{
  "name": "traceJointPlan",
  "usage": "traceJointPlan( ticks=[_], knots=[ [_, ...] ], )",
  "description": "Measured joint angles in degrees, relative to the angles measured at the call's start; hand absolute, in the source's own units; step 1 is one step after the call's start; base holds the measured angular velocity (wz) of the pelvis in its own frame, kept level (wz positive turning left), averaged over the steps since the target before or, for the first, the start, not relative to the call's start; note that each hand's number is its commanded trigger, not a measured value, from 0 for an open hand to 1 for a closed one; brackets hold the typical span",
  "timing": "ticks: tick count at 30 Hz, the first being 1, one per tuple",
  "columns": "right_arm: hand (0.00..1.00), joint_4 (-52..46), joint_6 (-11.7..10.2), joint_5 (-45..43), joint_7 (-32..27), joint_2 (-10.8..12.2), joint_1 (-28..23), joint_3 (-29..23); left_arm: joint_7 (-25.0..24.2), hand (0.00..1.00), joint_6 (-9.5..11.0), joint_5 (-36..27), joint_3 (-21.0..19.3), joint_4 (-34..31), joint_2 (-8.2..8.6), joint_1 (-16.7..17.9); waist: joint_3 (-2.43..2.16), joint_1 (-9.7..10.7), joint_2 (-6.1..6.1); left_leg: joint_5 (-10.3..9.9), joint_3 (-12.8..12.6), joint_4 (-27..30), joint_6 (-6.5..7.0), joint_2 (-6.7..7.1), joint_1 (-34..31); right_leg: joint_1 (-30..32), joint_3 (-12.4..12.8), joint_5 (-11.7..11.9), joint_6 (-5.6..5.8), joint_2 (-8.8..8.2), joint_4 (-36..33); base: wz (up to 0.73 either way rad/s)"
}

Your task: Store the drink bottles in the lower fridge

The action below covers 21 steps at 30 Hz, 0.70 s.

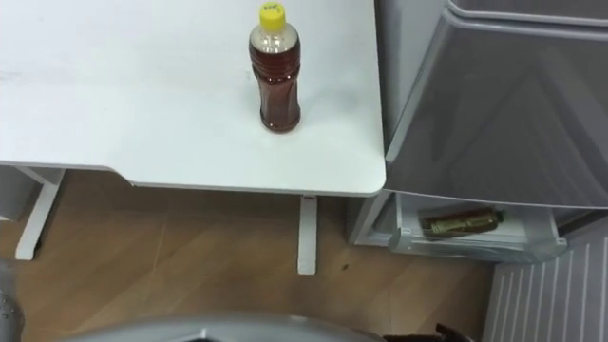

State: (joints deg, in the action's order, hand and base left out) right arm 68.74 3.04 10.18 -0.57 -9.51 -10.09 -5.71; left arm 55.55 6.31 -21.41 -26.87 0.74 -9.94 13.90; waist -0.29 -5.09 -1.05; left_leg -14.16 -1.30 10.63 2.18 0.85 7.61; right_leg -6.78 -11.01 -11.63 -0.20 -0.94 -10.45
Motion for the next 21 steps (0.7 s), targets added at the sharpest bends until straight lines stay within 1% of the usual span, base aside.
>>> traceJointPlan(
  ticks=[2, 5, 7, 9, 10, 11, 13, 14, 15, 16, 17, 18, 19, 21],
  knots=[
    [0.0, 0.0, 0.0, 0.1, 0.4, 0.1, 0.1, 0.0, -0.1, 0.0, 0.2, 2.7, 0.0, -2.9, 0.0, -1.1, 0.08, 0.1, -0.15, 0.0, 0.0, 0.0, 0.0, -0.1, 0.0, 0.1, 0.0, 0.0, 0.0, 0.0, 0.0, 0.0],
    [0.0, 0.3, -0.7, 0.4, 0.8, 0.0, 0.2, -0.1, -1.0, 0.0, 0.7, 6.4, 0.5, -7.3, 0.0, -1.7, 0.31, 1.3, -0.26, 0.0, 0.0, 0.0, 0.0, 0.01, -0.1, 0.0, 0.0, 0.0, 0.0, -0.02, 0.0, 0.0],
    [0.0, 0.3, -0.9, 0.5, 0.9, 0.0, 0.7, 0.0, -2.0, 0.0, 0.8, 7.7, 1.9, -8.9, 0.01, -1.7, 0.38, 1.9, -0.42, 0.0, 0.0, 0.0, 0.0, 0.07, -0.1, -0.1, 0.2, 0.0, 0.0, 0.03, 0.0, 0.0],
    [0.0, 0.8, -1.3, 1.2, 1.5, 0.0, 0.9, 1.0, -4.1, 0.0, 0.8, 8.8, 4.7, -10.6, 0.0, -1.8, 0.59, 2.9, -0.13, 0.0, 0.0, -0.1, 0.0, 0.06, -0.2, -0.3, 0.4, 0.0, -0.01, 0.07, 0.0, 0.0],
    [0.0, 1.0, -1.4, 1.7, 1.7, 0.0, 1.1, 1.6, -4.7, 0.0, 0.8, 8.7, 5.4, -11.1, 0.02, -1.8, 0.62, 3.1, -0.09, 0.0, 0.0, 0.0, 0.0, -0.01, -0.3, -0.1, 0.4, 0.0, -0.01, 0.07, 0.0, 0.0],
    [0.0, 1.0, -1.9, 2.0, 2.1, 0.0, 1.2, 2.3, -6.1, 0.0, 0.8, 8.8, 7.3, -12.2, 0.04, -2.2, 0.81, 3.4, 0.13, 0.0, 0.0, 0.1, 0.0, -0.03, -0.5, 0.2, 0.5, 0.0, -0.01, 0.08, 0.1, 0.0],
    [0.0, 1.1, -2.4, 2.0, 3.2, 0.1, 1.4, 2.4, -9.7, 0.0, 0.9, 11.4, 10.8, -13.4, 0.03, -4.4, 0.83, 3.6, 0.56, 0.0, 0.1, 0.3, 0.0, -0.02, -1.1, 0.9, 0.6, 0.0, -0.04, 0.06, 0.0, 0.0],
    [0.0, 1.1, -2.5, 1.9, 3.3, 0.2, 1.5, 2.4, -10.8, 0.0, 0.9, 12.0, 11.6, -13.6, 0.02, -5.0, 0.85, 3.7, 0.59, 0.0, 0.0, 0.3, 0.0, -0.01, -1.1, 0.9, 0.7, 0.0, -0.04, 0.06, 0.0, -0.04],
    [0.0, 1.2, -2.6, 2.0, 3.3, 0.3, 1.9, 2.4, -13.2, 0.0, 0.9, 12.4, 12.9, -14.5, 0.03, -5.3, 0.83, 4.0, 0.71, 0.0, 0.0, 0.3, 0.01, 0.02, -1.4, 0.8, 0.7, 0.0, -0.04, 0.06, 0.0, -0.04],
    [0.0, 1.3, -2.7, 2.0, 3.4, 0.4, 2.1, 2.5, -14.3, 0.0, 0.8, 12.4, 13.6, -15.1, 0.02, -5.3, 0.79, 4.2, 0.79, 0.0, -0.1, 0.3, 0.01, 0.02, -1.5, 0.8, 0.8, 0.0, -0.03, 0.06, 0.0, -0.03],
    [0.0, 1.5, -3.0, 2.1, 3.8, 0.4, 2.2, 2.6, -16.7, 0.0, 0.8, 12.4, 15.0, -16.4, 0.04, -5.3, 0.69, 4.7, 1.08, 0.0, -0.1, 0.3, 0.01, 0.02, -1.4, 0.9, 0.8, 0.0, -0.02, 0.05, 0.1, -0.04],
    [0.0, 1.9, -3.1, 2.4, 4.1, 0.4, 2.3, 2.8, -19.1, 0.0, 0.7, 12.4, 16.1, -17.3, 0.04, -5.4, 0.69, 4.9, 1.11, 0.0, -0.2, 0.3, 0.01, 0.0, -1.4, 1.0, 0.9, 0.0, -0.02, 0.04, 0.1, -0.05],
    [0.0, 1.9, -3.1, 2.5, 4.3, 0.4, 2.3, 2.8, -20.3, 0.0, 0.7, 12.4, 16.6, -17.6, 0.05, -5.4, 0.68, 4.9, 1.13, 0.0, -0.2, 0.3, 0.01, -0.02, -1.3, 1.0, 1.0, 0.0, -0.02, 0.04, 0.1, -0.08],
    [0.0, 3.0, -3.3, 2.0, 4.6, 0.4, 3.5, 2.9, -24.3, 0.0, 0.6, 11.9, 18.5, -18.0, 0.08, -5.7, 0.68, 5.6, 1.25, 0.0, -0.2, 0.2, 0.0, -0.04, -0.9, 0.7, 1.4, 0.0, -0.02, 0.09, 0.1, -0.07]
  ],
)
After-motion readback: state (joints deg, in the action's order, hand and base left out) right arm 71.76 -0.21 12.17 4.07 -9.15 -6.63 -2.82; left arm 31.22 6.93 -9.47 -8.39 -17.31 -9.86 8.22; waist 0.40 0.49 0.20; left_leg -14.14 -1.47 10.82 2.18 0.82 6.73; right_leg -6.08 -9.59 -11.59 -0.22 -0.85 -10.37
